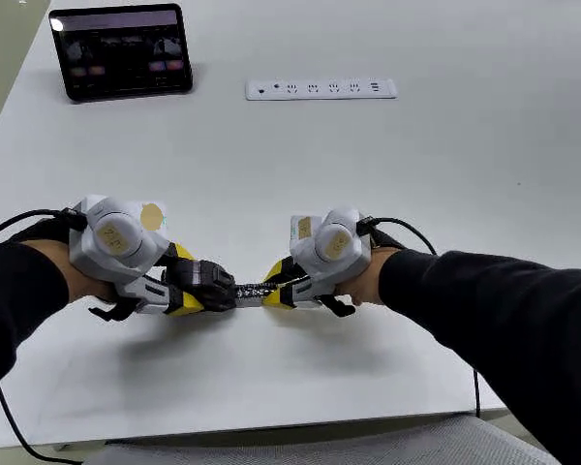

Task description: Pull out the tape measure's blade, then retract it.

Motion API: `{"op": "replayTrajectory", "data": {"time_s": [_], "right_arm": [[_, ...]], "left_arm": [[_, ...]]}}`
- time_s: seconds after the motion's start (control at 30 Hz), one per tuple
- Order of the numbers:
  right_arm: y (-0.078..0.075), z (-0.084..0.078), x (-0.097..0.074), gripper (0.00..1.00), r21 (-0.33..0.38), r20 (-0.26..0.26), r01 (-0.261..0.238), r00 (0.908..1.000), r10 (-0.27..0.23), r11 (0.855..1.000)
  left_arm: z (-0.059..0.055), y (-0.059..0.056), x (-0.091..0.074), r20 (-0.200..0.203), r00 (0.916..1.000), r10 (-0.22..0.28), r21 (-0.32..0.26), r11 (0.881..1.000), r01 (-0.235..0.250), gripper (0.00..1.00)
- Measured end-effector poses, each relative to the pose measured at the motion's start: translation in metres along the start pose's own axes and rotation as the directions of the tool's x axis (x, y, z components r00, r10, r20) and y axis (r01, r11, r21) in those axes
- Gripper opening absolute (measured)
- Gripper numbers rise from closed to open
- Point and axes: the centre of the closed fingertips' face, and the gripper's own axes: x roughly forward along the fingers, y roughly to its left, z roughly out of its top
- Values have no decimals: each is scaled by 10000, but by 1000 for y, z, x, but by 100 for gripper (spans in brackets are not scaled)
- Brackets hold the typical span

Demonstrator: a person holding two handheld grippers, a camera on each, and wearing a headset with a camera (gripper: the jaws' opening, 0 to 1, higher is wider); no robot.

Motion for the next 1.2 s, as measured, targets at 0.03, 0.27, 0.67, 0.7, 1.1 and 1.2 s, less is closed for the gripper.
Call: {"op": "replayTrajectory", "data": {"time_s": [0.03, 0.27, 0.67, 0.7, 1.1, 1.2], "right_arm": [[0, -1, -1, 10, -36, -7, 8, 10000, -8, 10000], [-1, -5, -6, 10, -94, -25, 55, 10000, -56, 9999], [-1, -13, -14, 10, -2, 7, 151, 9999, -151, 9999], [0, -14, -15, 10, -43, -5, 161, 9999, -161, 9999], [-2, -25, -27, 10, -89, -90, 268, 9996, -269, 9996], [-2, -28, -30, 10, -38, -136, 257, 9996, -258, 9997]], "left_arm": [[0, 0, 0, 5, 10000, 2, -6, 10000, -2, 31], [0, 0, 0, -16, 10000, 28, -12, 10000, -28, 31], [0, 0, 0, 27, 10000, 68, 81, 9999, -69, 31], [0, 0, 0, 30, 10000, 73, 84, 9999, -73, 31], [-1, 0, 0, -27, 9999, 102, 77, 9999, -102, 31], [0, -1, 0, -8, 9999, 132, 134, 9998, -132, 31]]}}
